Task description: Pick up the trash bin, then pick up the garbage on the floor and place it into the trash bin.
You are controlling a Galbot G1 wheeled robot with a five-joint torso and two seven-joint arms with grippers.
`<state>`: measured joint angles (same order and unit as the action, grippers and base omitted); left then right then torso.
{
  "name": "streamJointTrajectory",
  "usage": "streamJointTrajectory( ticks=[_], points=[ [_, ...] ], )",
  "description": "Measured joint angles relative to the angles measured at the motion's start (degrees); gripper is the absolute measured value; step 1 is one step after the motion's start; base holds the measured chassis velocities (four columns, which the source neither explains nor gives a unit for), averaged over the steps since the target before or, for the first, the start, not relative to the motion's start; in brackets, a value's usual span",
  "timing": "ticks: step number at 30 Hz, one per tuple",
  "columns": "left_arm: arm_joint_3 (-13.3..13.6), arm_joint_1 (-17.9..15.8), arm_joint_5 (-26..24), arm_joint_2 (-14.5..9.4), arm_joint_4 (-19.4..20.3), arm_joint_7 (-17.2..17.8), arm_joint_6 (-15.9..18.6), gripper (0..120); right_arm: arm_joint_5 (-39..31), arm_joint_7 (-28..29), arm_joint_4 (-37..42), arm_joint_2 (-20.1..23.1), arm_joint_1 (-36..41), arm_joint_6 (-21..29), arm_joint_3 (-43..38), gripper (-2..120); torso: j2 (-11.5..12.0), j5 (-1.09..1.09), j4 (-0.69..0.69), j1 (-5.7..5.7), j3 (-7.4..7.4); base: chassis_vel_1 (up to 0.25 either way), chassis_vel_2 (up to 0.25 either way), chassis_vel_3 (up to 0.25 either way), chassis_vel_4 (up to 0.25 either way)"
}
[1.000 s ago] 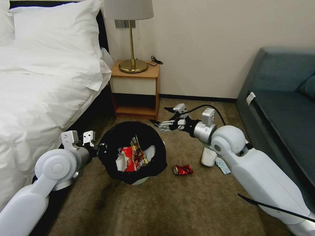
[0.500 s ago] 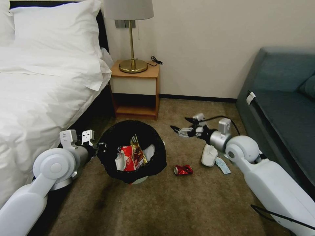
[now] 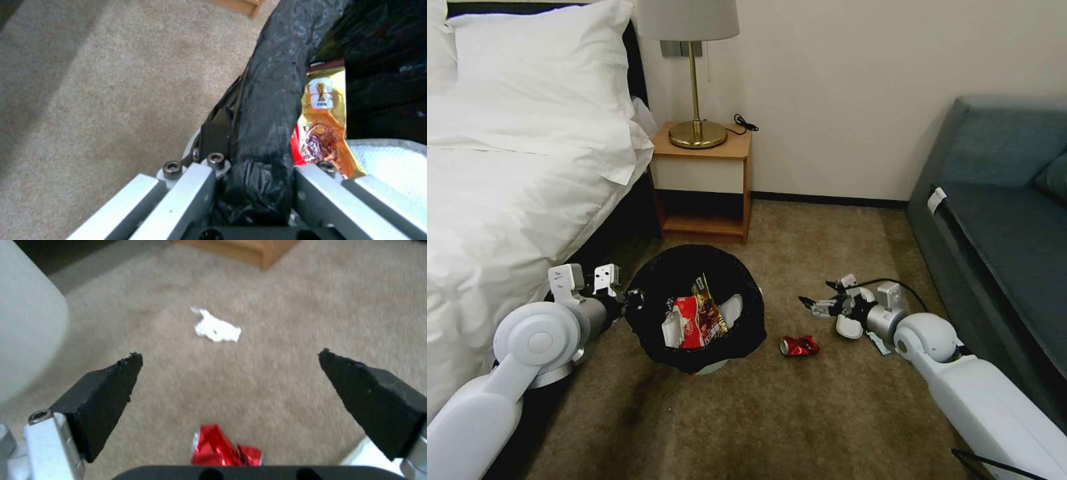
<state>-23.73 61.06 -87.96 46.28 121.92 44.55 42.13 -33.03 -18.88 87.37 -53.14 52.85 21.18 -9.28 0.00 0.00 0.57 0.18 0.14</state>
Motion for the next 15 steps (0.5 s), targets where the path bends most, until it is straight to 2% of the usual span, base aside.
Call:
streamJointTrajectory(
  ticks=[15],
  points=[
    [-0.9, 0.0, -0.8, -1.0, 0.8, 0.0, 0.0, 3, 3.1, -2.7, -12.0, -4.4, -0.1, -1.3, 1.8, 100, 0.0, 0.0, -0.01, 0.0, 0.0, 0.0, 0.0, 0.0, 0.0]
  ],
)
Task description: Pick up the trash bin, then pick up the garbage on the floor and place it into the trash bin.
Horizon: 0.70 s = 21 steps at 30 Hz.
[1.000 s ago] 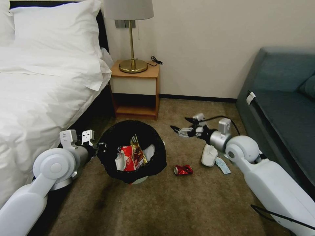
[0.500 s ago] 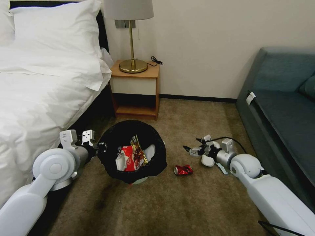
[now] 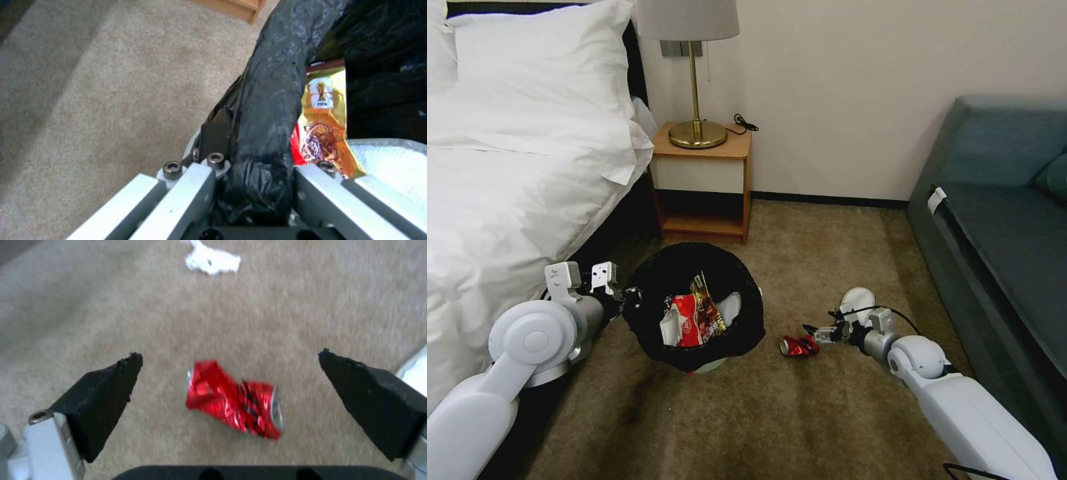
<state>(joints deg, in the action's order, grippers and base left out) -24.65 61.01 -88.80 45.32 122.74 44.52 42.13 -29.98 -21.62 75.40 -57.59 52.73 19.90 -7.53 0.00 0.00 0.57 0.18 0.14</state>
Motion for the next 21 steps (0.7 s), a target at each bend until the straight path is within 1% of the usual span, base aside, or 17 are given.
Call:
streamJointTrajectory(
  ticks=[7, 10, 12, 18, 19, 20, 21],
  points=[
    [-0.2, 0.5, -0.2, -0.1, 1.2, 0.3, 0.0, 3, 0.4, -0.4, -2.8, -0.6, 0.1, 0.0, 0.0, 100, 0.0, -0.01, 0.0, 0.0, 0.0, 0.0, 0.0, 0.0, 0.0],
    [-0.2, 0.5, -0.6, -0.5, 2.0, 0.4, 0.0, 3, 0.4, -0.7, -4.6, -1.3, 0.1, -0.1, -0.1, 100, 0.0, 0.0, 0.0, 0.0, 0.0, 0.0, 0.0, 0.0, 0.0],
    [0.2, 0.4, -0.8, -0.9, 2.1, 0.5, 0.0, 3, 0.8, -1.0, -6.8, -2.7, 0.1, -0.4, -0.6, 100, 0.0, -0.01, 0.0, 0.0, 0.0, 0.0, 0.0, 0.0, 0.0],
    [0.5, 0.3, -0.9, -1.4, 2.0, 0.5, 0.0, 3, 1.5, -1.7, -7.7, -4.4, 0.2, -0.9, -0.9, 100, 0.0, -0.03, 0.01, 0.0, 0.0, 0.0, 0.0, 0.0, 0.0],
    [0.6, 0.3, -1.0, -1.9, 2.0, 0.5, 0.0, 3, 1.9, -1.7, -7.9, -5.9, 0.2, -1.0, -0.6, 100, 0.0, 0.0, 0.0, 0.0, 0.0, 0.0, 0.0, 0.0, 0.0],
    [0.6, 0.3, -1.0, -1.9, 2.0, 0.5, 0.0, 3, 1.9, -1.7, -7.9, -5.9, 0.2, -1.0, -0.6, 100, 0.0, 0.0, 0.0, 0.0, 0.0, 0.0, 0.0, 0.0, 0.0],
    [0.6, 0.2, -1.1, -2.2, 2.0, 0.5, 0.0, 3, 2.0, -1.7, -8.0, -7.1, 0.1, -1.0, -0.2, 100, 0.0, -0.01, 0.0, 0.0, 0.0, 0.0, 0.0, 0.0, 0.0]
  ],
)
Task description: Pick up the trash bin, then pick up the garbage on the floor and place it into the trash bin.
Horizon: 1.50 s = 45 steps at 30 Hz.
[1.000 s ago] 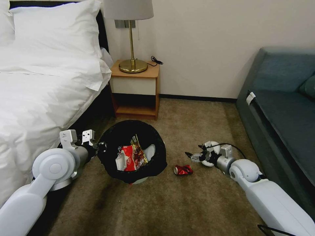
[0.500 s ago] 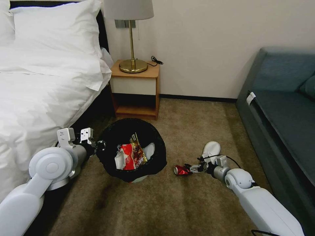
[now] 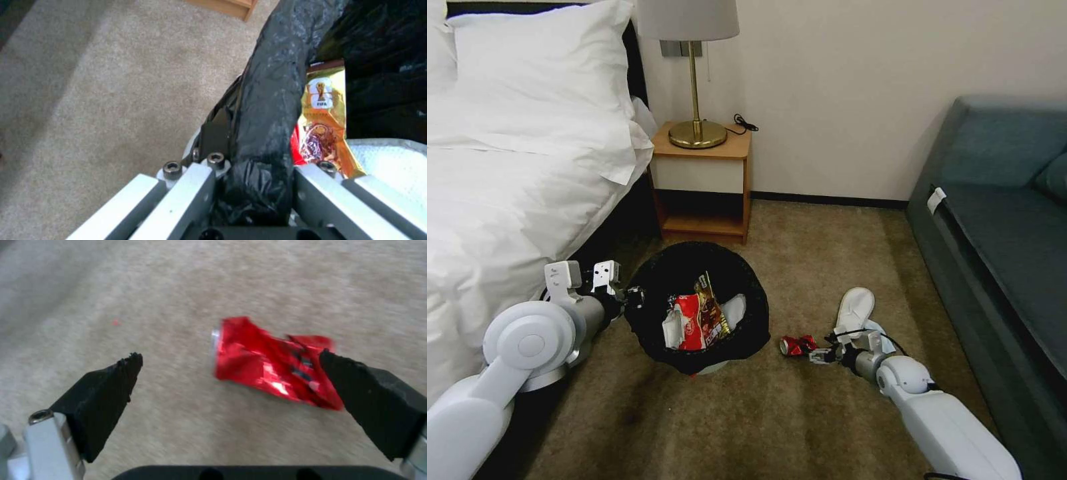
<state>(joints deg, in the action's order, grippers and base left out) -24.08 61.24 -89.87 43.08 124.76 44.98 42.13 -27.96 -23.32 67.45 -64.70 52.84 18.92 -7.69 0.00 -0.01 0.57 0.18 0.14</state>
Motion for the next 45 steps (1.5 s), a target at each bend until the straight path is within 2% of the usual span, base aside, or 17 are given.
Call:
streamJointTrajectory(
  ticks=[11, 38, 45],
  points=[
    [-0.1, 0.0, -0.1, -0.3, 0.0, -0.1, 0.0, 3, -0.1, 1.8, -1.9, -5.4, -1.5, 1.0, 1.5, 100, 0.0, 0.01, 0.0, 0.0, 0.0, 0.0, 0.0, 0.0, 0.0],
    [0.0, 0.3, 0.3, -0.1, 0.3, -0.4, 0.0, 3, 1.9, 5.3, -6.6, -8.5, -2.8, 2.0, 3.1, 100, 0.0, 0.01, 0.0, 0.0, 0.0, 0.0, 0.0, 0.0, 0.0],
    [0.0, 0.1, 0.4, 0.0, 0.3, -0.9, 0.0, 3, 1.9, 6.2, -8.9, -9.3, -4.0, 2.1, 3.1, 88, 0.0, 0.01, 0.0, 0.0, 0.0, 0.0, 0.0, 0.0, 0.0]
  ],
)
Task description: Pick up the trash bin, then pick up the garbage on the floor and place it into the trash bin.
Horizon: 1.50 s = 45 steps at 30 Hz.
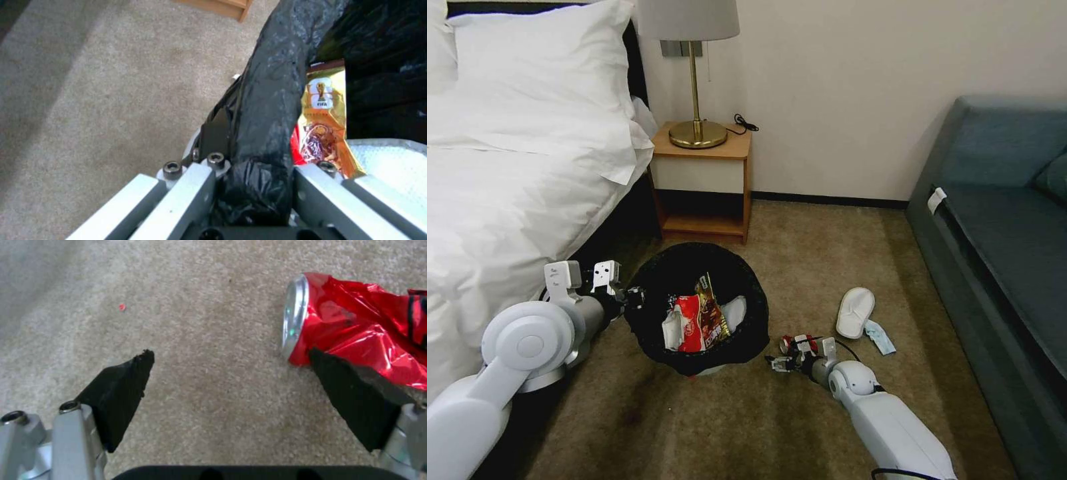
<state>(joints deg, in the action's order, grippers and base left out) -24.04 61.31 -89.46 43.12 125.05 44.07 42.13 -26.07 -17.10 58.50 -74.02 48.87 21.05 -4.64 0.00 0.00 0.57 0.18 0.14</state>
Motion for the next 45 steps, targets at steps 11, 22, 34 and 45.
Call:
streamJointTrajectory(
  ticks=[11, 22, 34, 45],
  points=[
    [-0.3, 0.1, 0.0, -0.3, 0.3, -0.1, 0.0, 3, 0.3, 1.1, 1.4, 0.2, -0.6, 0.1, -0.4, 88, 0.0, 0.0, 0.0, 0.0, 0.0, 0.0, 0.0, 0.0, 0.0],
    [-0.5, 0.2, -0.1, -0.5, 0.7, -0.2, 0.0, 3, 3.9, 1.2, -1.7, -1.0, -3.8, -0.1, -0.4, 89, 0.0, 0.0, -0.01, 0.0, 0.0, 0.0, 0.0, 0.0, 0.0],
    [-0.3, 0.2, 0.0, -0.1, 0.7, -0.2, 0.0, 3, 7.1, 1.1, -5.2, -1.7, -3.7, -1.3, 0.0, 88, 0.0, 0.0, 0.0, 0.0, 0.0, 0.0, 0.0, 0.0, 0.0],
    [-0.3, -0.1, 0.0, -0.3, 0.1, -0.4, 0.0, 3, 8.7, 1.1, -6.6, -2.3, -4.4, -1.7, -0.1, 59, 0.0, 0.0, 0.0, 0.0, 0.0, 0.0, 0.0, 0.0, 0.0]
  ],
)
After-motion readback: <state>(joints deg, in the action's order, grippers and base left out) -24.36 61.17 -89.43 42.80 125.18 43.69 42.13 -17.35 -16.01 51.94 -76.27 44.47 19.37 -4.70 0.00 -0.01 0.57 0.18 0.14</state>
